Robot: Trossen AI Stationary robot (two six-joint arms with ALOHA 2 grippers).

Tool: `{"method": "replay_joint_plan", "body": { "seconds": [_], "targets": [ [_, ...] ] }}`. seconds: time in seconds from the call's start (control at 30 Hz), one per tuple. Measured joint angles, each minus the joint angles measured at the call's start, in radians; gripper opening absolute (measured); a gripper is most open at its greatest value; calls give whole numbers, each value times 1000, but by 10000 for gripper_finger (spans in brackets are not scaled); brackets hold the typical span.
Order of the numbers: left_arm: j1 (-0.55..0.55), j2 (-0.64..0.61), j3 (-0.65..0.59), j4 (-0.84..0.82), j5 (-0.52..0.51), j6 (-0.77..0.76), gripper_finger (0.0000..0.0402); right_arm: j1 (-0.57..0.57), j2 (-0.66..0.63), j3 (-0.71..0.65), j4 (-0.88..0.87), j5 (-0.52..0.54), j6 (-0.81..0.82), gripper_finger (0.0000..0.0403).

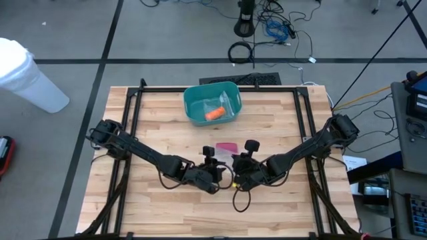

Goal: Roll bandage
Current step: Put the pink bandage into the transparent zip bag

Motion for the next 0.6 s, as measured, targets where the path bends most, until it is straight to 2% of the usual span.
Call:
{"method": "replay_joint_plan", "body": {
  "seconds": [0.1, 0.33, 0.6],
  "targets": [
    [6, 0, 0, -10, -27, 2, 113, 6, 9, 0, 10, 2, -31, 0],
    [21, 0, 0, -60, 23, 8, 131, 31, 10, 0, 105, 0, -106, 0],
    [36, 2, 0, -94, -41, -21, 144, 68, 9, 0, 136, -2, -181, 0]
  ]
}}
